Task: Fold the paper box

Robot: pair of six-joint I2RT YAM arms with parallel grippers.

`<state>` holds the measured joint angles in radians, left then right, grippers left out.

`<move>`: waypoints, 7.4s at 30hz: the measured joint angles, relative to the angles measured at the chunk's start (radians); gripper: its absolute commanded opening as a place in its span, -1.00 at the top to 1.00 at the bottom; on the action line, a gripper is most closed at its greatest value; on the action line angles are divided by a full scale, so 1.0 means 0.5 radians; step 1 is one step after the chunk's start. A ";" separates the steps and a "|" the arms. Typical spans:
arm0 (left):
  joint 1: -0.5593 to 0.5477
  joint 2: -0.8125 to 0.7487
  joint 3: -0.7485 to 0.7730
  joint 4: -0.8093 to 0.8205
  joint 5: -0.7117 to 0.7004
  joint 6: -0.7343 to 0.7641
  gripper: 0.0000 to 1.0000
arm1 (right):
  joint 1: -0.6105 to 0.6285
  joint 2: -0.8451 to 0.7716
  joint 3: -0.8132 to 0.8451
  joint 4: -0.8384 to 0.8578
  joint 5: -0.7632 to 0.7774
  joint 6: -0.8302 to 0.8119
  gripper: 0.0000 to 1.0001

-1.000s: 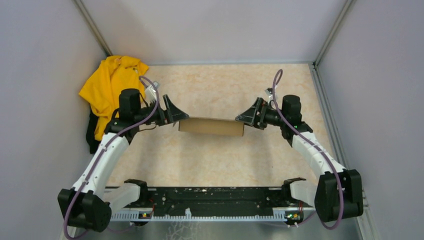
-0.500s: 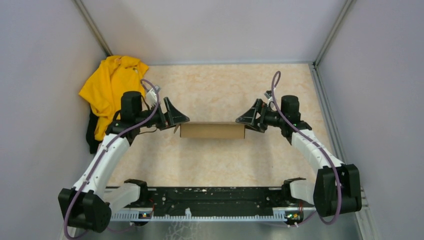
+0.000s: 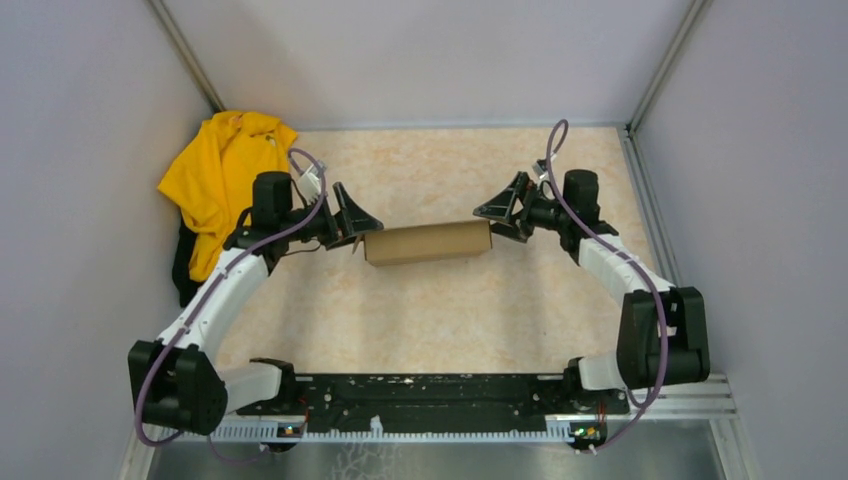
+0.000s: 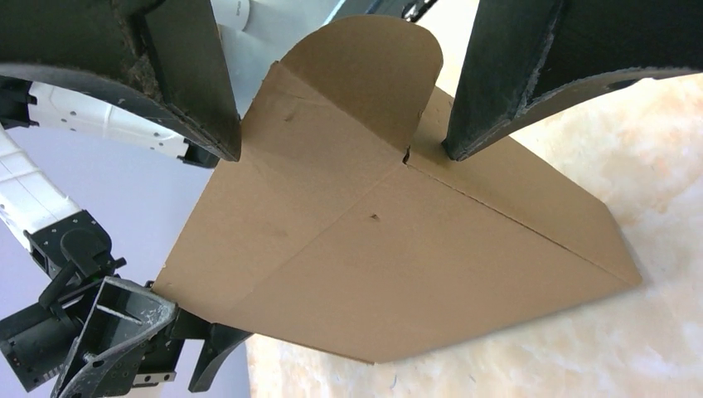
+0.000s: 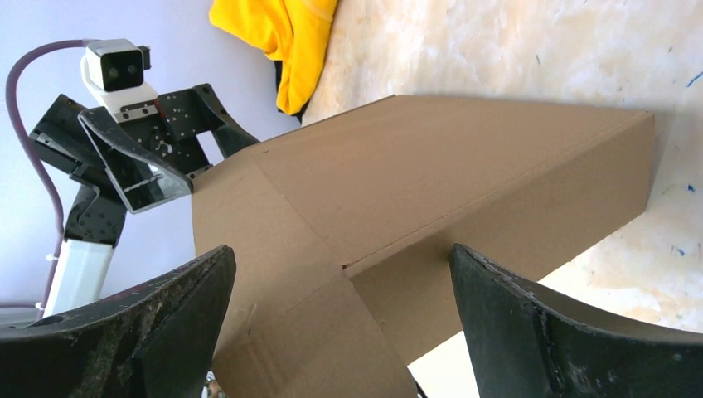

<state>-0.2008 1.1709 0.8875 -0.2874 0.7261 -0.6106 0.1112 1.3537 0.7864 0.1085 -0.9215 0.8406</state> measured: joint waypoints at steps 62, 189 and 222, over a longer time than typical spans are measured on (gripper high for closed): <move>0.264 0.956 0.690 0.172 0.421 0.159 -0.97 | -0.224 0.665 0.762 -0.365 0.333 -0.268 -0.97; -0.502 0.154 0.790 -0.426 -1.130 1.125 -0.98 | 0.278 -0.445 0.407 -0.488 1.413 -1.744 0.11; -0.502 0.109 0.677 -0.513 -1.415 1.310 -0.72 | 0.311 0.073 0.945 -0.915 1.173 -2.082 0.34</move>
<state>-0.4519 1.2255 1.2259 -0.5438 0.0185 0.0444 0.2665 1.3903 1.2587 -0.3489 -0.3347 -0.2005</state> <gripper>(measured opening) 0.839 0.335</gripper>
